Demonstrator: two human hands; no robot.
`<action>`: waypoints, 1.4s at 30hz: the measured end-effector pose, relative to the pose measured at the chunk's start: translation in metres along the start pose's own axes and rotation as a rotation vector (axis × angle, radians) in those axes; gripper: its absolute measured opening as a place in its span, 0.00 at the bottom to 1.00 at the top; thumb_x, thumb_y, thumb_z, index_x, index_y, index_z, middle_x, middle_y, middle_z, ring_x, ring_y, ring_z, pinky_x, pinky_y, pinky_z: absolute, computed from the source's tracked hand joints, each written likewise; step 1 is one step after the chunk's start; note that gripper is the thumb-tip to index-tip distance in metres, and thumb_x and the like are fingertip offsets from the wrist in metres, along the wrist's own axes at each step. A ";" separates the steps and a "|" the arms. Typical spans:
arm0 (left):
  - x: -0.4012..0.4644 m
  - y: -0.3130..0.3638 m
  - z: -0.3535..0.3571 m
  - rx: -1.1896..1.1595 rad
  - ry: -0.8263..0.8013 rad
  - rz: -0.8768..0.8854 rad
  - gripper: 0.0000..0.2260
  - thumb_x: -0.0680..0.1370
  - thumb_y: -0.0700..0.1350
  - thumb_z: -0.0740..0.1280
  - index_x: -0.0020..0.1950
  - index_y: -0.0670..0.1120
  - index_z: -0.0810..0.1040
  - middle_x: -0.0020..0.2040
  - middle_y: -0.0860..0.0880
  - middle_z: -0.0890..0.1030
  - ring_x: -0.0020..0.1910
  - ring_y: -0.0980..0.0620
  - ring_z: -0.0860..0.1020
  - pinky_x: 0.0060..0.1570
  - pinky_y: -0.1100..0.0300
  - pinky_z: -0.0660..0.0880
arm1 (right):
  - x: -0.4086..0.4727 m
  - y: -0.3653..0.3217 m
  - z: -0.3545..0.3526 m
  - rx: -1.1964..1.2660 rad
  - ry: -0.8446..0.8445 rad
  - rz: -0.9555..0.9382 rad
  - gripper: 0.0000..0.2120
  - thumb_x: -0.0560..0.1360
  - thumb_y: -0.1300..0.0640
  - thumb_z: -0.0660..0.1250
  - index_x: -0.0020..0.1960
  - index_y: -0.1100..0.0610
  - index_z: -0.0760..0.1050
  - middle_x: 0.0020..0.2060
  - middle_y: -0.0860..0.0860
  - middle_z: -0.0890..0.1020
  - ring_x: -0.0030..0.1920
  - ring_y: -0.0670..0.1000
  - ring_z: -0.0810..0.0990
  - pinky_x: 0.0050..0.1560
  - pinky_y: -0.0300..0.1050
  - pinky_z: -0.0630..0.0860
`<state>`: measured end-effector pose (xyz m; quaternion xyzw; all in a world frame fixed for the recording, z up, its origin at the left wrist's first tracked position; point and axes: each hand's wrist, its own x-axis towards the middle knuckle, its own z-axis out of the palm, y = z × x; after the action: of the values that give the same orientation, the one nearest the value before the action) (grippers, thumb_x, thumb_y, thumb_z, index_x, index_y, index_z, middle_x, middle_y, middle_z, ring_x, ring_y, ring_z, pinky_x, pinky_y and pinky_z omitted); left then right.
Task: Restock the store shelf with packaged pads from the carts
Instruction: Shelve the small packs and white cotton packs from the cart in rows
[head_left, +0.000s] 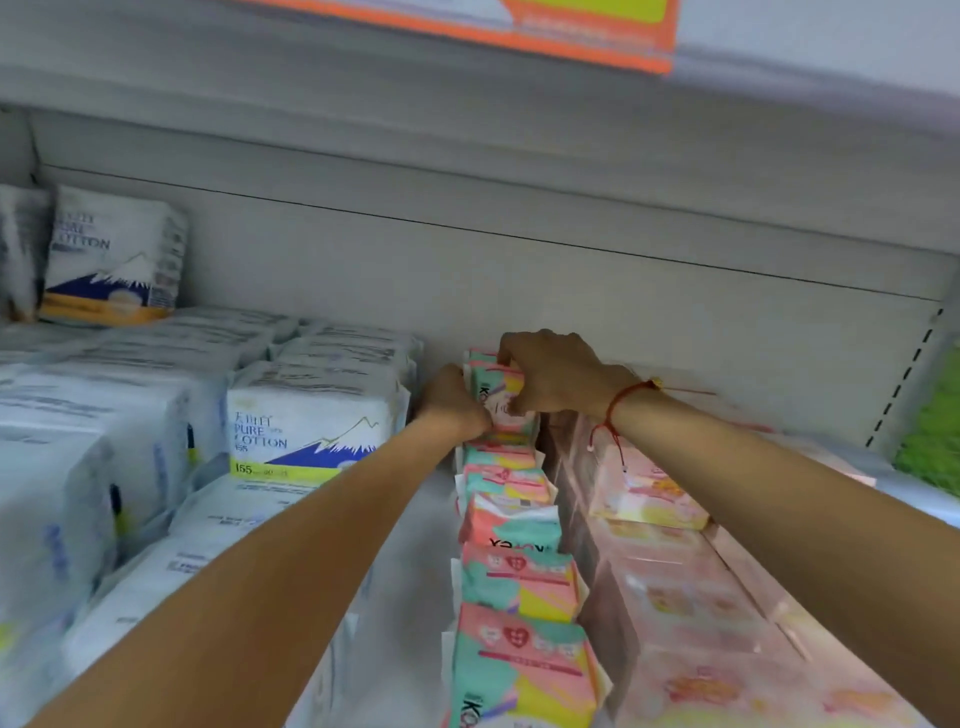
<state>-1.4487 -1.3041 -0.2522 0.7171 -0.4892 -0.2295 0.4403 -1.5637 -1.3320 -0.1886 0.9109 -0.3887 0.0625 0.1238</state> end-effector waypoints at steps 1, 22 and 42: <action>0.007 -0.002 0.002 0.020 0.014 0.012 0.21 0.64 0.34 0.76 0.56 0.38 0.77 0.53 0.41 0.81 0.53 0.42 0.80 0.53 0.48 0.79 | 0.003 0.001 0.001 0.002 -0.002 0.005 0.25 0.70 0.55 0.72 0.63 0.57 0.69 0.59 0.55 0.76 0.58 0.57 0.74 0.49 0.46 0.64; -0.015 0.017 0.007 0.032 0.114 -0.053 0.22 0.74 0.38 0.70 0.65 0.42 0.66 0.60 0.43 0.76 0.58 0.42 0.77 0.55 0.51 0.77 | -0.004 0.010 -0.005 0.195 -0.019 0.056 0.28 0.71 0.56 0.72 0.69 0.53 0.68 0.64 0.52 0.74 0.61 0.55 0.75 0.53 0.44 0.69; -0.113 0.087 0.016 0.844 -0.330 0.472 0.33 0.78 0.57 0.61 0.77 0.47 0.52 0.77 0.49 0.55 0.75 0.49 0.56 0.71 0.51 0.61 | -0.130 0.089 -0.036 0.185 -0.324 0.054 0.38 0.73 0.49 0.69 0.77 0.54 0.53 0.74 0.52 0.63 0.72 0.55 0.64 0.71 0.48 0.62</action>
<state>-1.5510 -1.2204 -0.1975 0.6566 -0.7509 -0.0162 0.0691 -1.7188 -1.2914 -0.1655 0.9058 -0.4204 -0.0462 -0.0265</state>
